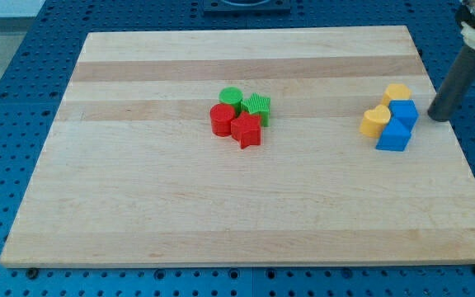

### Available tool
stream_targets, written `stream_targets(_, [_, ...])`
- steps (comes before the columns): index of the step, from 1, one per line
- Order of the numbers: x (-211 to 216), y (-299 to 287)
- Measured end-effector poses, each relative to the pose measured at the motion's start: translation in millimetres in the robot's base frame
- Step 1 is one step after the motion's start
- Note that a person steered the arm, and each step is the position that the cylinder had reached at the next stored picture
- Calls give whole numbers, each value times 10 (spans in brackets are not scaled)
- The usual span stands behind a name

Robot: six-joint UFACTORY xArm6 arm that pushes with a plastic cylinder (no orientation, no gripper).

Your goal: Push the yellow heart and blue cube into group of blocks

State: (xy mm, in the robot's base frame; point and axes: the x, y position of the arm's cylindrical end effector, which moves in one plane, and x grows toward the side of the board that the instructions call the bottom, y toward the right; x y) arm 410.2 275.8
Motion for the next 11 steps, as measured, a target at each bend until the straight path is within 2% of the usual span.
stream_targets(6, [175, -1393])
stream_targets(9, [299, -1846])
stream_targets(11, [288, -1913])
